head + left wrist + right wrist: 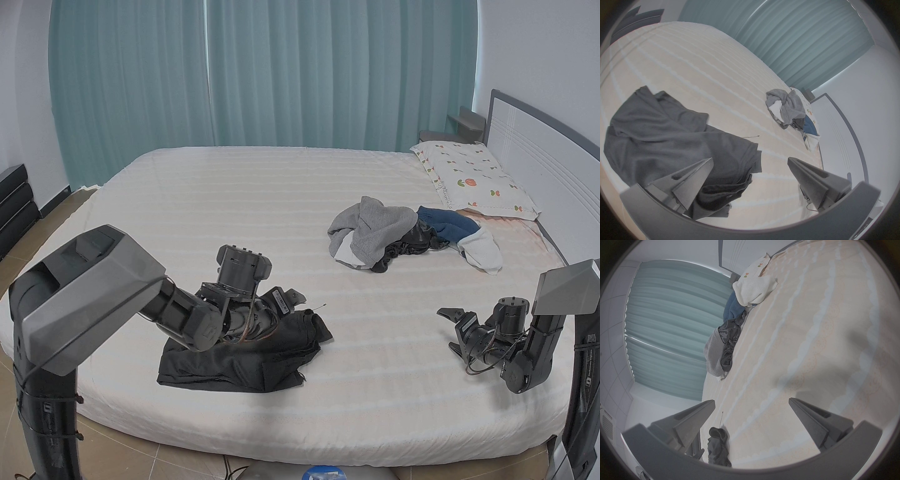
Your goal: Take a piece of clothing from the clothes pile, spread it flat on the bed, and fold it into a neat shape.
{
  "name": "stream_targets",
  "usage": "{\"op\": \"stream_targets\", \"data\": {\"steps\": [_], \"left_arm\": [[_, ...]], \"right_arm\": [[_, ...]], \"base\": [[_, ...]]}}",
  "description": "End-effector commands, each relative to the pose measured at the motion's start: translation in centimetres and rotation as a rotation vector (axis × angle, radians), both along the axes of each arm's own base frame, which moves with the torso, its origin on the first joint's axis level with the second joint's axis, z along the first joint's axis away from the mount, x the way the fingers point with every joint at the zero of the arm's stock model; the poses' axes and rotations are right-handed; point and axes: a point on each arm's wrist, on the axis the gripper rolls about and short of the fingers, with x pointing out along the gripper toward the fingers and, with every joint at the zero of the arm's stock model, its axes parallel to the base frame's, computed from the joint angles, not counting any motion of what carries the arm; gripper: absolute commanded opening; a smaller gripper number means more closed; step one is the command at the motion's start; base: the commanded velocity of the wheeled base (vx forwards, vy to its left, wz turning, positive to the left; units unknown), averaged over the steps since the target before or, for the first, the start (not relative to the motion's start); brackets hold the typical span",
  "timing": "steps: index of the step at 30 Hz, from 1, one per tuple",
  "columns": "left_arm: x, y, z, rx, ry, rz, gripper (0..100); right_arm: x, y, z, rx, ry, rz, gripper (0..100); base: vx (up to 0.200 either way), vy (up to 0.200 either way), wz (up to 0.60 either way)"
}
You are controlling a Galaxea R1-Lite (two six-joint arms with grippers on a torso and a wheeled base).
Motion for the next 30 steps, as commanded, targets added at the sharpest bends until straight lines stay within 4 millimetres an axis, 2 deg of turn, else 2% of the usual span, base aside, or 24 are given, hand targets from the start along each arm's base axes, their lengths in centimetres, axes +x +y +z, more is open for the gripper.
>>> {"op": "stream_targets", "data": {"steps": [1,7,8,11,12,13,14,17,23,30], "left_arm": [[-2.4,4.0,3.2,-0.036,-0.008,0.054,100],[-3.8,8.3,3.0,-0.151,0.002,0.147,100],[-4.0,10.0,2.7,-0.186,0.003,0.19,100],[-4.2,11.5,1.9,-0.2,0.003,0.221,100],[-4.4,12.9,1.2,-0.218,0.005,0.251,100],[-4.4,12.9,1.2,-0.218,0.005,0.251,100],[-4.5,13.9,0.3,-0.262,0.016,0.264,100],[-4.0,14.8,-0.6,-0.341,-0.001,0.284,100],[-3.6,16.2,-0.8,-0.386,-0.017,0.333,100],[-4.7,17.7,-1.7,-0.437,0.054,0.324,100]], "right_arm": [[-0.1,0.0,-0.1,0.0,-0.005,0.001,100],[-0.1,0.0,0.0,0.001,-0.008,0.001,100],[-0.1,0.0,0.0,0.001,-0.008,0.001,100],[-0.1,0.0,0.0,0.001,-0.008,0.001,100],[-0.1,0.0,-0.1,0.001,-0.006,0.001,100],[-0.1,0.0,-0.1,0.001,-0.006,0.001,100],[-0.1,0.0,0.0,0.001,-0.008,0.001,100],[-0.1,0.0,-0.1,0.001,-0.006,0.001,100],[-0.2,0.1,-0.1,-0.001,-0.002,0.003,100],[-0.2,0.1,-0.1,-0.001,-0.002,0.003,100]], "base": [[0.0,0.0,0.0],[-0.167,0.0,0.0],[-0.2,0.0,0.0],[0.0,0.0,0.0],[0.0,0.0,0.0],[0.0,0.0,0.0],[0.0,0.0,0.0],[0.0,0.0,0.0],[0.0,0.0,0.0],[0.0,0.2,0.0]]}}
